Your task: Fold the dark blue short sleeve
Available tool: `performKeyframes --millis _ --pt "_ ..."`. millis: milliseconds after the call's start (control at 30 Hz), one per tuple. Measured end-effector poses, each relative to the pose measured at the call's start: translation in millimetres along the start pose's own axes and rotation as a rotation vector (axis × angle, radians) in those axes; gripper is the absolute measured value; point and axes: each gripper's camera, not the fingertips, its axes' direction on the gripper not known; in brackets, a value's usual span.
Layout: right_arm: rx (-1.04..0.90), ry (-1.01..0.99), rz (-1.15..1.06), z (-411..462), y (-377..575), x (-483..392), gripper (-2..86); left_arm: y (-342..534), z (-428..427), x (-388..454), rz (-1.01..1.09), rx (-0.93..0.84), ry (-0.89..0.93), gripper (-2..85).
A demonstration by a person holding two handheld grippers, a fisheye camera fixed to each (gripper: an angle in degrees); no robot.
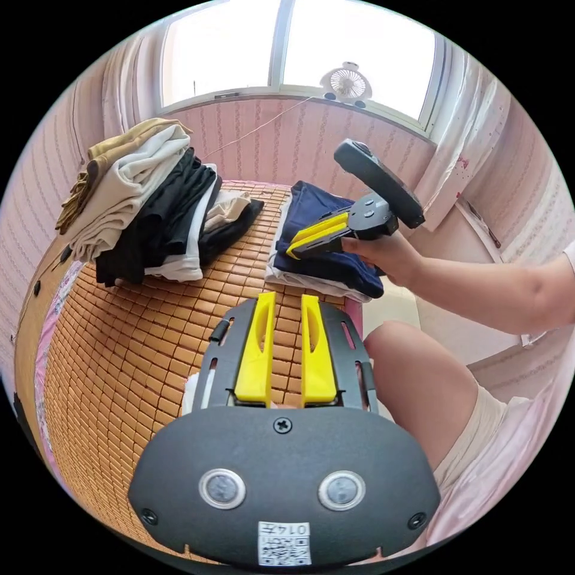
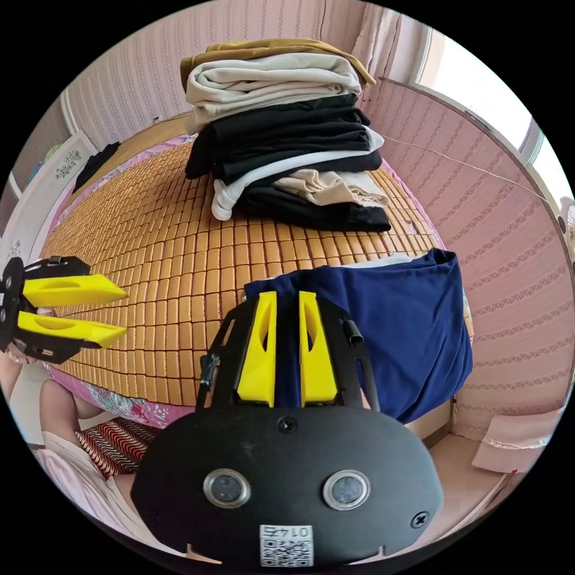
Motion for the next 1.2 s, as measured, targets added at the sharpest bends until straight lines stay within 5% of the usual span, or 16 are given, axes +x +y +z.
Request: performKeyframes --millis 333,467,633,933,1200 --pt "0.16 -0.191 0.143 -60.3 79.0 99.2 0.8 -80.0 80.4 -28.4 -0.062 -0.075 -0.007 10.9" --pt "0.259 -0.294 0.233 -99.1 128.9 145.6 0.7 -92.3 113.7 -39.0 -0.119 -0.234 0.09 5.0" --pt "0.405 -0.395 0.369 -152.3 194.0 203.7 0.5 -78.6 70.7 -37.7 -0.129 -0.166 0.13 0.1" --pt "0.81 -0.534 0.295 -284.5 256.0 226.0 0.4 7.8 -147.7 22.0 -0.101 0.255 0.13 -0.7" --pt "0.895 -0.639 0.071 -346.4 245.2 145.9 0.3 272.8 -439.0 17.9 -0.357 0.557 -0.142 -0.7"
